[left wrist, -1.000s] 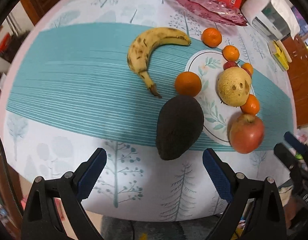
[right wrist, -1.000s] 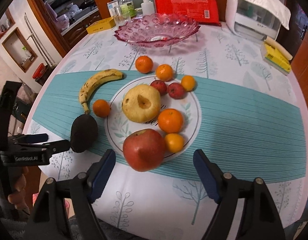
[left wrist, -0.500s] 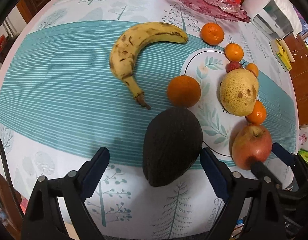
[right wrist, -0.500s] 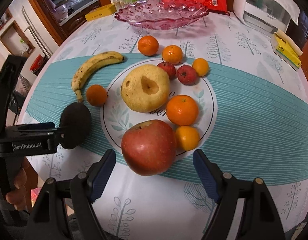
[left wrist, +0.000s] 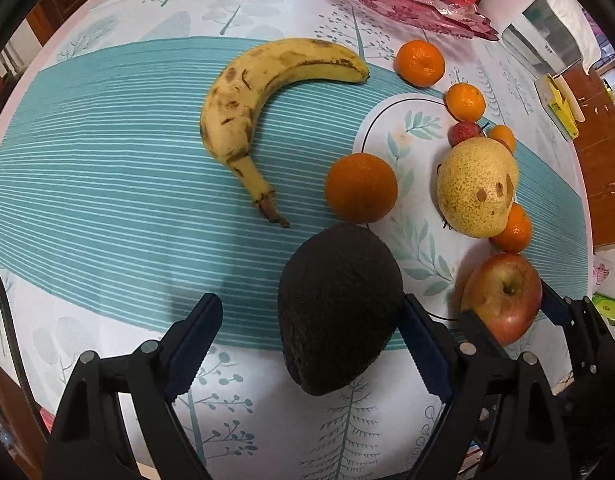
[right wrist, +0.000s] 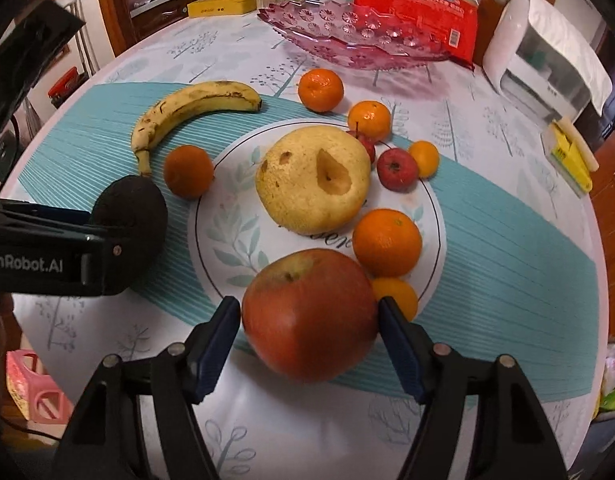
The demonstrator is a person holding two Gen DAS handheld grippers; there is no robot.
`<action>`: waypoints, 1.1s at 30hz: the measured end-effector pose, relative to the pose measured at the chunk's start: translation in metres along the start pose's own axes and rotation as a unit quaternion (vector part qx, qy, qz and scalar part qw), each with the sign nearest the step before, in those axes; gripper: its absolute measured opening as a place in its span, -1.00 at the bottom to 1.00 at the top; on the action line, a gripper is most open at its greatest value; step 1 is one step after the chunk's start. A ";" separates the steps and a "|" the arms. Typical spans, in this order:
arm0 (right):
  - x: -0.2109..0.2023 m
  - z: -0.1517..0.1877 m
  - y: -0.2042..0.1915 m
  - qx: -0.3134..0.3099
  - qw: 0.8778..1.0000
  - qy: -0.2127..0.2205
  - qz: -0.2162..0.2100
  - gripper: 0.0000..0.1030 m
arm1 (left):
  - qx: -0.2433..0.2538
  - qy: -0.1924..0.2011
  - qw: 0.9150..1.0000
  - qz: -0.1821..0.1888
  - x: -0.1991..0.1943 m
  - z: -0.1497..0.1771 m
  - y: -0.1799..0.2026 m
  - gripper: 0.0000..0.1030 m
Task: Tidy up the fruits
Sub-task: 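Grasp the dark avocado with the left tool while the right tool grasps the red apple, then carry the avocado and apple into the pink glass bowl and open both tools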
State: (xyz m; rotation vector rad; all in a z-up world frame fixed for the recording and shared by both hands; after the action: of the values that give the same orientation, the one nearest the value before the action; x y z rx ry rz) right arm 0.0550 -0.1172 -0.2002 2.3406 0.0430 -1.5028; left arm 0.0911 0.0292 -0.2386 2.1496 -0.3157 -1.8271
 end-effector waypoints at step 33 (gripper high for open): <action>-0.102 -0.092 0.083 0.050 0.990 0.105 -0.085 0.34 | 0.083 0.169 0.981 -0.045 -0.166 -0.047 0.056 0.07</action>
State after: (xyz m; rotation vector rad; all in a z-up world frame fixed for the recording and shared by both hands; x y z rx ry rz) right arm 0.1089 -0.1491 -0.0521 2.6273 0.2310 -1.3536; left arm 0.1115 0.0400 -0.0587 2.5772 -0.3040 -1.4861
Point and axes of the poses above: each gripper's, at about its wrist camera, not at the fingertips, and x roughly the way its jaws point, y to its right, z to its underside, the point moved 3 cm from there along x, roughly the way its jaws point, and after that the axes turned 9 degrees about z, right-handed, at the moved point
